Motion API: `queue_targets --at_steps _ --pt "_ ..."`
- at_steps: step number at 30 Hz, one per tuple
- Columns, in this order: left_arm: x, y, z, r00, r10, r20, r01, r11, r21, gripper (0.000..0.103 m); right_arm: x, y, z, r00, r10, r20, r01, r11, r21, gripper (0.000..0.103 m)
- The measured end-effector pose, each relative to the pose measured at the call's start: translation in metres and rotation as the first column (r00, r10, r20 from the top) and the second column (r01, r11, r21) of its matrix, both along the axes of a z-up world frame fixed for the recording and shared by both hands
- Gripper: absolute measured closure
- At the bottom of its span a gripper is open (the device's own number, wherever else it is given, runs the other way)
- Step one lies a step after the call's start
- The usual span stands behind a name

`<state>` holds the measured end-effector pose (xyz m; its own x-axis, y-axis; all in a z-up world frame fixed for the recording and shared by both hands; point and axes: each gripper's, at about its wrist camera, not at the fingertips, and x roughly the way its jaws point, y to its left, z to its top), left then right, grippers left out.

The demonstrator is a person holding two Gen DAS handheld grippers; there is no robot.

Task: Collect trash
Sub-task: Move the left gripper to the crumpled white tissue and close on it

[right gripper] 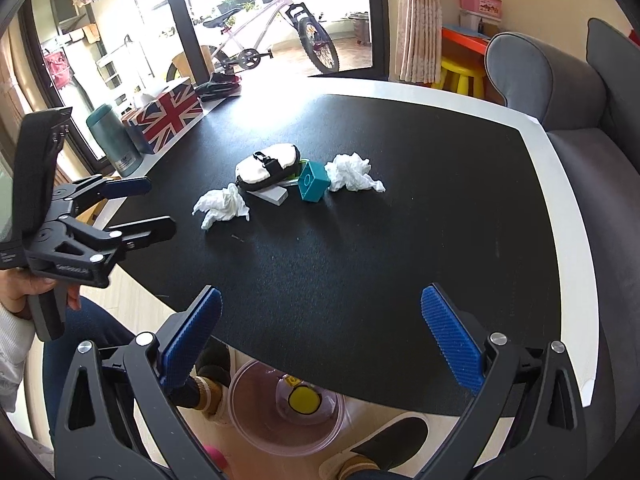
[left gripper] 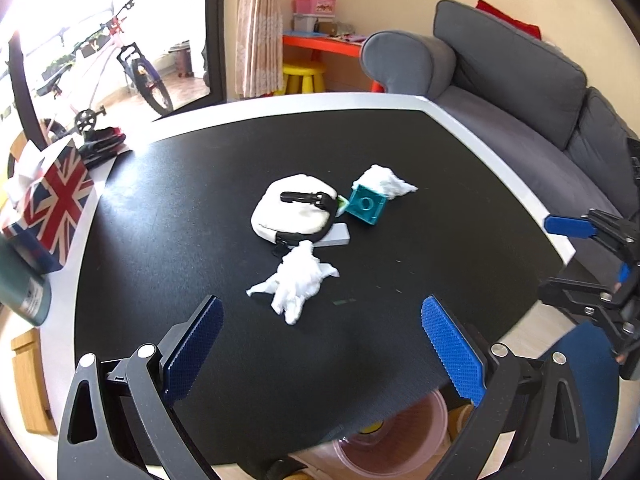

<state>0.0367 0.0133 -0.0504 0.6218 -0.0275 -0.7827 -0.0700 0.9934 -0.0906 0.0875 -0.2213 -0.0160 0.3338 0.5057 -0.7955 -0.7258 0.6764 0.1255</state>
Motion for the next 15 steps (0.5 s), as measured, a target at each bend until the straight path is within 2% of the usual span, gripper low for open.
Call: queue_targets --at_steps 10,11,12,13,14,15 --pt "0.033 0.009 -0.029 0.999 -0.008 -0.054 0.007 1.000 -0.011 0.008 0.011 0.010 -0.009 1.000 0.002 -0.014 -0.003 1.000 -0.020 0.005" --pt "0.035 0.009 -0.031 0.998 -0.011 -0.060 0.010 1.000 -0.013 0.011 0.012 0.010 -0.009 1.000 0.002 -0.015 -0.002 1.000 -0.021 0.005" --pt "0.037 0.009 -0.034 0.998 -0.017 -0.067 0.016 1.000 -0.012 0.023 0.013 0.011 -0.010 1.000 0.001 -0.017 -0.002 1.000 -0.022 0.005" --pt "0.039 0.009 -0.037 0.997 -0.019 -0.078 0.018 1.000 -0.014 0.029 0.014 0.012 -0.011 1.000 0.001 -0.018 -0.001 1.000 -0.023 0.005" --pt "0.041 0.010 -0.040 0.996 -0.017 -0.089 0.015 1.000 -0.016 0.039 0.015 0.013 -0.011 1.000 0.001 -0.018 -0.001 1.000 -0.024 0.005" --pt "0.042 0.012 -0.042 0.995 -0.016 -0.094 0.015 1.000 -0.018 0.058 0.015 0.013 -0.012 1.000 0.001 -0.019 -0.001 1.000 -0.025 0.005"
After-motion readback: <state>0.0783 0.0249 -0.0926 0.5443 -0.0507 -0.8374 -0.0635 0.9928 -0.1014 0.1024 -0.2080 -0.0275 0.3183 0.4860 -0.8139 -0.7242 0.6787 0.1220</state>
